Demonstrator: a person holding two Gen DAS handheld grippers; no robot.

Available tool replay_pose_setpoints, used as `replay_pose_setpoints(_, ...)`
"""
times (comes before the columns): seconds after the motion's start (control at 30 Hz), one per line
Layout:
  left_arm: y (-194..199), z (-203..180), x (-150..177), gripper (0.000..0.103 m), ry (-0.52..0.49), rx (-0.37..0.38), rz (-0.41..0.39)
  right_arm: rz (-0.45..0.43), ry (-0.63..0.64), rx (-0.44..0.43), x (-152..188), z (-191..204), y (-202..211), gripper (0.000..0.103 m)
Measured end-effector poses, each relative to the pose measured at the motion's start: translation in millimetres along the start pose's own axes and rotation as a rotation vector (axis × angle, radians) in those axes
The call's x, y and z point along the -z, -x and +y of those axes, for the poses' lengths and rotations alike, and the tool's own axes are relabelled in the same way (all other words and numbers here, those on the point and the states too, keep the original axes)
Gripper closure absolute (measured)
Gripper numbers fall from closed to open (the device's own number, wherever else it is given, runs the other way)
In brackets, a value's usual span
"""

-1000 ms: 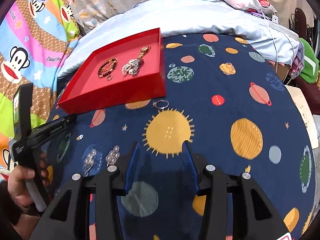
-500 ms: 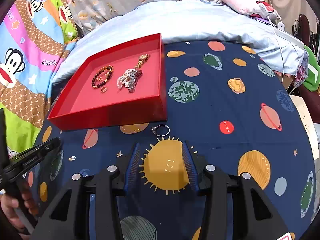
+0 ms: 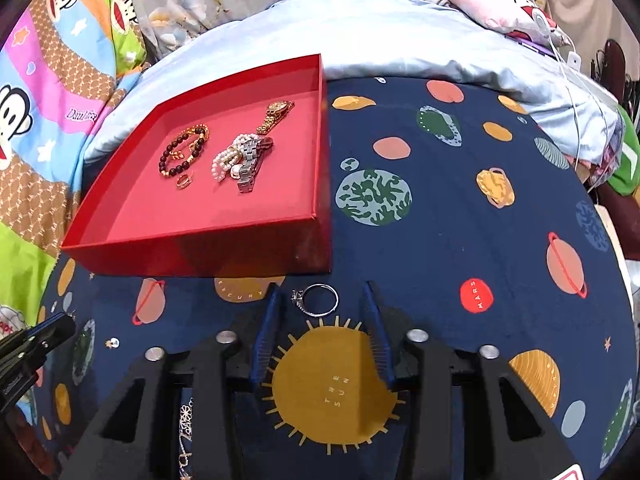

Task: Organize jewelry
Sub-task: 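Grasp the silver ring with the right tool and carry both items over the box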

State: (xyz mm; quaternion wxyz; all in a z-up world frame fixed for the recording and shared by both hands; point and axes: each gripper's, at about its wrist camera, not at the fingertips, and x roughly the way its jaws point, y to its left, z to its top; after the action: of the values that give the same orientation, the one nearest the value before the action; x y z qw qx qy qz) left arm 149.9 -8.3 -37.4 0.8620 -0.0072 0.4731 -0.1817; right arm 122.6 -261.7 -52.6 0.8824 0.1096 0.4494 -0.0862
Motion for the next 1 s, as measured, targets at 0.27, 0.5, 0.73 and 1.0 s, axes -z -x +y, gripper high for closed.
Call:
replay_pose_setpoints(0.27,2.7,-3.8,-1.0,0.087,-0.002,0.016,-0.001,-0.012,-0.009,-0.015,4.7,-2.6,7.8,0.080)
replay_pose_setpoints(0.5,27.1,-9.4,-10.1,0.087,-0.016,0.069,-0.039,-0.081,-0.005,-0.078,4.1,3.8,58.0,0.080)
replay_pose_setpoints(0.73,39.0,-27.0,-63.5,0.087,-0.056,0.117,-0.111,-0.169,0.019,-0.181,-57.6,17.9,83.4,0.080)
replay_pose_setpoints(1.0,-19.0,-48.5,-140.9,0.087,-0.065,0.079,-0.119,-0.121,0.056,-0.169,-130.7,38.3,14.5,0.080)
